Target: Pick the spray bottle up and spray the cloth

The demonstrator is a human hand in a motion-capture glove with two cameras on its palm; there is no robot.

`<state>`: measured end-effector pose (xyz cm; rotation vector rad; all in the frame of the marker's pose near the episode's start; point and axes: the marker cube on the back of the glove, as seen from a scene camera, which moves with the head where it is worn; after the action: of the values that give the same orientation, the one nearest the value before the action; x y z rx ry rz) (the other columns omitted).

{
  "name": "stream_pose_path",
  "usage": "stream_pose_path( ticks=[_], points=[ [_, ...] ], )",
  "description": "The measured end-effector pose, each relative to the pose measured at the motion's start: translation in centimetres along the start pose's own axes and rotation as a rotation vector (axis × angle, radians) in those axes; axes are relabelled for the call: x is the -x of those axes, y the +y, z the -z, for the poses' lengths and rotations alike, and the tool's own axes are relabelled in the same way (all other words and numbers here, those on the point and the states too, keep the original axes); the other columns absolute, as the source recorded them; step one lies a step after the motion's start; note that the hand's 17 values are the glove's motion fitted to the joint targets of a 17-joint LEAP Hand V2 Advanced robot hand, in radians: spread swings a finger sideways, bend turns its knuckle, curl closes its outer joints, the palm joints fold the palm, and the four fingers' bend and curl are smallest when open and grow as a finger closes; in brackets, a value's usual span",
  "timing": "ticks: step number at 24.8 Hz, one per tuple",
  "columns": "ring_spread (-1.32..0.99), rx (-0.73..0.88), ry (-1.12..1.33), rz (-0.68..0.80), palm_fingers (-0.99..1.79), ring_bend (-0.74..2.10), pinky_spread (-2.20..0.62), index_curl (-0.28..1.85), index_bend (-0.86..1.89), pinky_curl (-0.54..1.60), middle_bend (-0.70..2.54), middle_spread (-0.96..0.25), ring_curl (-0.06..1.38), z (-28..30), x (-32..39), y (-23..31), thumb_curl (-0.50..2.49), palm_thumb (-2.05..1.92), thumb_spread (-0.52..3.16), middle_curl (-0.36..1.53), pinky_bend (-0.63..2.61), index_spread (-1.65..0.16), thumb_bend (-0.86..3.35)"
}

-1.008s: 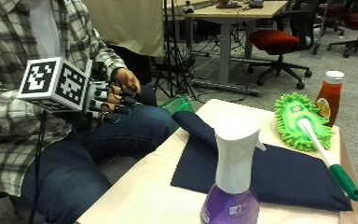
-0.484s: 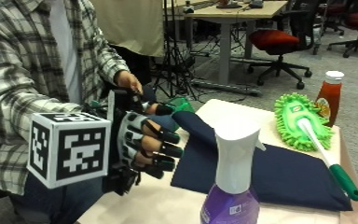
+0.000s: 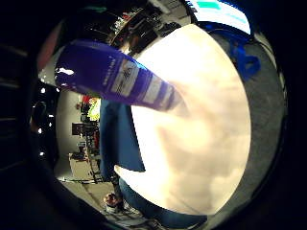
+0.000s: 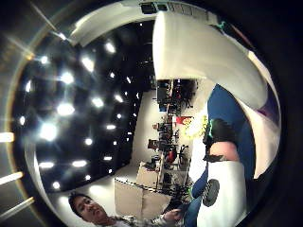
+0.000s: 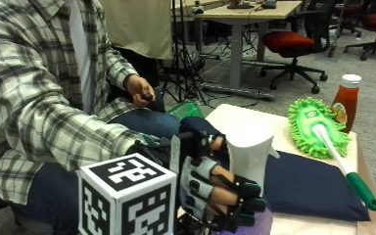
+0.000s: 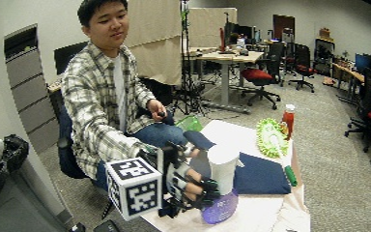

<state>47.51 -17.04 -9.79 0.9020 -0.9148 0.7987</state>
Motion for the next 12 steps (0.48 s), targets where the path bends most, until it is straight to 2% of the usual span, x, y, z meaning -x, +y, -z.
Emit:
stream_pose_path(
  ticks=[5,12],
  points=[
    [-0.03,-0.005,-0.067,0.011,0.49,0.33,0.16,0.32,0.18,0.3,0.22,-0.02,0.3,-1.0,0.0,-2.3,0.51,0.91,0.97,0.35,0.2,-0.23,0.13],
    [-0.07,-0.025,-0.144,0.026,0.81,0.37,0.14,0.35,0.2,0.26,0.32,-0.06,0.31,-1.4,-0.1,-4.0,0.55,0.99,0.89,0.39,0.13,-0.25,0.11]
  ],
)
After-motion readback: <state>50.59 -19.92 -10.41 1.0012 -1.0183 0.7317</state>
